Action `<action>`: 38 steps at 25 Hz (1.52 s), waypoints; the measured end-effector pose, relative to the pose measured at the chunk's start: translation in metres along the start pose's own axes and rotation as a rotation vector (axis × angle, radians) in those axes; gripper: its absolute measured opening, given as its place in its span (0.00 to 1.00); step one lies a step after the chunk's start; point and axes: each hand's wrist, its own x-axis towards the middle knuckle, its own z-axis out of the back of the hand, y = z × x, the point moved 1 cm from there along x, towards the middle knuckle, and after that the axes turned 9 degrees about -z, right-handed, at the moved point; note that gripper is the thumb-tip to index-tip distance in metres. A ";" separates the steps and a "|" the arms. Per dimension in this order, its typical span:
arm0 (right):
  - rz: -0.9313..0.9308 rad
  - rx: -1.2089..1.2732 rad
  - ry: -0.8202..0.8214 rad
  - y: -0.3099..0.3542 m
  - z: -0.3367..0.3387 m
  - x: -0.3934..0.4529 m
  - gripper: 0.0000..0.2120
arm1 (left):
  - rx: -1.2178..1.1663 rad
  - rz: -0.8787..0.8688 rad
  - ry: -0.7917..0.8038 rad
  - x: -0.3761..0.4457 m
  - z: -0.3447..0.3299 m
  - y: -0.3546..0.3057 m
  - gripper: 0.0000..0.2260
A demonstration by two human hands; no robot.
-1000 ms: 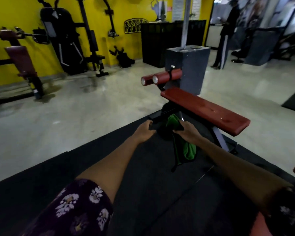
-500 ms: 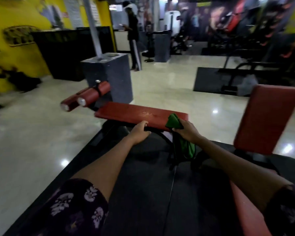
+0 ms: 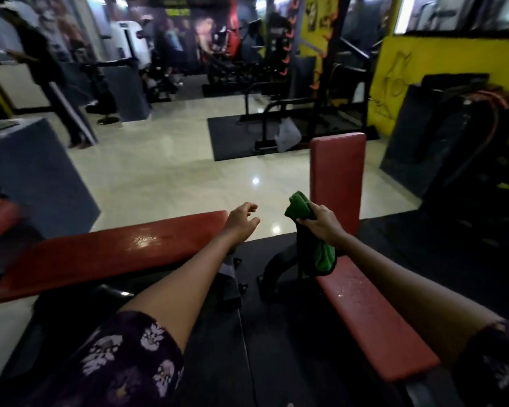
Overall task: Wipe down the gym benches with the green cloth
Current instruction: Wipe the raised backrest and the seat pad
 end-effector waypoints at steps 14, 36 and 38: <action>-0.246 -0.020 -0.157 -0.073 0.077 0.237 0.21 | -0.043 -0.206 0.317 0.295 -0.097 -0.010 0.18; -0.517 -0.114 -0.441 -0.132 0.156 0.537 0.27 | 0.117 -0.467 0.244 0.633 -0.251 -0.019 0.17; -0.469 -0.267 -0.432 -0.129 0.141 0.559 0.27 | 0.059 -0.544 -0.017 0.629 -0.257 -0.018 0.18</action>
